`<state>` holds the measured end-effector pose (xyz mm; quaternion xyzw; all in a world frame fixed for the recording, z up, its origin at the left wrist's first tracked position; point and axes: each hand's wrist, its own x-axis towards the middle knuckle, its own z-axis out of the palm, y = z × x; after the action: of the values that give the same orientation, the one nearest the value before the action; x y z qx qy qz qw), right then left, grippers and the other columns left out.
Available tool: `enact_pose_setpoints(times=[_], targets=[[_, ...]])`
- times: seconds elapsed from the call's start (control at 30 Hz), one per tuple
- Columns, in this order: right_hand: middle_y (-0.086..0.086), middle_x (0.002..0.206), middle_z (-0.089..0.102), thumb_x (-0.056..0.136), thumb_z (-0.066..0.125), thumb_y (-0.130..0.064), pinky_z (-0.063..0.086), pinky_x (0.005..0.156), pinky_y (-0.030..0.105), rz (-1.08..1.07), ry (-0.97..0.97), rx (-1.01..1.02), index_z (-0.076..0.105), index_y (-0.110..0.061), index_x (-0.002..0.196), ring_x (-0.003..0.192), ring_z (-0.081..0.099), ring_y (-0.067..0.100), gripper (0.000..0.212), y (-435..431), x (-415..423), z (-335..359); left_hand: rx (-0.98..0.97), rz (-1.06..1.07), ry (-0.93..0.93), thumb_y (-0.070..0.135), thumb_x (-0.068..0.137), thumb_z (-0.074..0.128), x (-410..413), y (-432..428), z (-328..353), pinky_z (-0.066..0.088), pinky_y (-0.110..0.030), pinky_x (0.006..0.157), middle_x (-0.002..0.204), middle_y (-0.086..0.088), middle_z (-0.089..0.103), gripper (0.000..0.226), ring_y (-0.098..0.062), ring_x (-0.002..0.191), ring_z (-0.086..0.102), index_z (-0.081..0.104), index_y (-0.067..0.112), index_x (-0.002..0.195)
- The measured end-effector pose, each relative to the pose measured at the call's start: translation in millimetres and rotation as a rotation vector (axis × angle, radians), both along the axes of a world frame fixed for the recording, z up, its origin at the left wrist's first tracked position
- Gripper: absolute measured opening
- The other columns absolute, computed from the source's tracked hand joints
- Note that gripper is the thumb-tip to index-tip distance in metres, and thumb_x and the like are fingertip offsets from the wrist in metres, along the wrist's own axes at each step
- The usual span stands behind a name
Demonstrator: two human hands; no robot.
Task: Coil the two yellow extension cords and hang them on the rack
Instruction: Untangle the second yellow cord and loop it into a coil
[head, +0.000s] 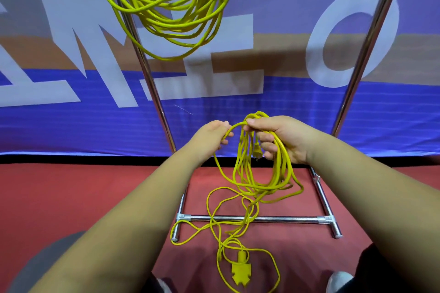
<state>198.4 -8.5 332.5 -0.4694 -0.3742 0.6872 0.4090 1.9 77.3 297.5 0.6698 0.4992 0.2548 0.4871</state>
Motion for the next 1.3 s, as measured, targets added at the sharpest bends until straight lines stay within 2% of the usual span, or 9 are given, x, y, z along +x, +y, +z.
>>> enact_pose_setpoints(times=[0.17,0.27,0.37,0.5,0.67,0.83,0.93,1.13,1.3], targets=[[-0.007,0.057,0.040,0.105,0.058,-0.037,0.030,0.034,0.019,0.098,0.079,0.014,0.061,-0.016,0.098,0.034,0.034,0.004,0.023,-0.1,1.2,5.7,-0.353,-0.185,-0.551,0.022,0.083,0.043,-16.4,1.2,-2.3,0.034,-0.044,0.106,0.150,0.002,0.058,0.068,-0.019,0.143,0.049,0.052,0.031,0.150],[-0.008,0.059,0.038,0.101,0.059,-0.036,0.029,0.032,0.019,0.169,0.143,0.017,0.059,-0.016,0.098,0.033,0.030,0.002,0.020,-1.0,5.2,8.9,-0.239,-0.352,-0.443,0.007,0.077,0.055,-18.5,3.0,1.7,0.035,-0.039,0.111,0.156,0.006,0.052,0.089,-0.015,0.146,0.045,0.036,0.036,0.159],[-0.010,0.057,0.032,0.105,0.055,-0.035,0.029,0.032,0.019,0.242,0.143,-0.006,0.059,-0.016,0.099,0.033,0.028,0.002,0.020,-1.6,8.4,7.0,0.027,-0.416,-0.151,0.005,0.086,0.077,-9.5,0.3,-1.8,0.048,-0.039,0.112,0.146,0.007,0.060,0.094,-0.014,0.138,0.055,0.031,0.038,0.160],[-0.009,0.055,0.029,0.104,0.055,-0.034,0.023,0.035,0.020,0.330,0.129,-0.056,0.061,-0.016,0.097,0.032,0.026,0.004,0.020,-2.8,7.5,8.0,0.130,-0.272,-0.189,0.018,0.083,0.087,4.9,-11.7,-9.0,0.055,-0.033,0.101,0.131,0.011,0.068,0.086,-0.009,0.119,0.066,0.043,0.040,0.153],[-0.008,0.049,0.030,0.104,0.053,-0.037,0.026,0.034,0.018,0.366,0.121,-0.124,0.059,-0.015,0.090,0.029,0.026,0.006,0.027,-1.8,6.0,10.0,0.219,-0.246,-0.108,0.019,0.088,0.080,12.2,-16.2,-6.3,0.052,-0.017,0.075,0.099,0.013,0.073,0.036,0.000,0.088,0.067,0.066,0.030,0.119],[-0.009,0.056,0.027,0.102,0.060,-0.043,0.027,0.035,0.020,0.247,0.041,-0.133,0.060,-0.018,0.089,0.033,0.026,0.006,0.028,-0.5,4.3,6.6,0.212,-0.133,-0.055,0.016,0.095,0.068,16.2,-16.2,-11.0,0.058,-0.030,0.071,0.087,-0.002,0.073,0.006,-0.005,0.072,0.068,0.070,0.020,0.099],[-0.009,0.061,0.032,0.091,0.072,-0.033,0.035,0.037,0.018,0.167,0.073,-0.136,0.065,-0.020,0.086,0.037,0.032,0.003,0.015,-1.0,1.9,5.3,0.179,-0.038,-0.081,0.016,0.096,0.061,16.5,-12.5,-10.1,0.059,-0.044,0.060,0.074,-0.003,0.064,0.007,-0.018,0.060,0.065,0.064,0.021,0.092],[0.006,0.072,0.064,0.097,0.067,-0.017,0.064,0.065,0.035,0.206,-0.079,-0.082,0.070,-0.011,0.078,0.063,0.069,0.018,0.020,-5.8,-0.9,-5.7,0.230,0.120,-0.138,0.008,0.091,0.048,16.7,-3.2,-1.5,0.047,-0.031,0.049,0.072,-0.005,0.061,0.019,-0.016,0.057,0.053,0.061,0.021,0.095],[0.007,0.058,0.049,0.096,0.075,-0.017,0.057,0.070,0.043,0.181,-0.344,0.117,0.051,-0.018,0.082,0.056,0.060,0.027,0.028,-2.7,-0.9,-18.8,0.222,0.197,-0.105,0.013,0.095,0.050,8.7,9.8,-7.9,0.048,-0.031,0.051,0.072,-0.003,0.061,0.015,-0.015,0.056,0.054,0.062,0.023,0.097]])
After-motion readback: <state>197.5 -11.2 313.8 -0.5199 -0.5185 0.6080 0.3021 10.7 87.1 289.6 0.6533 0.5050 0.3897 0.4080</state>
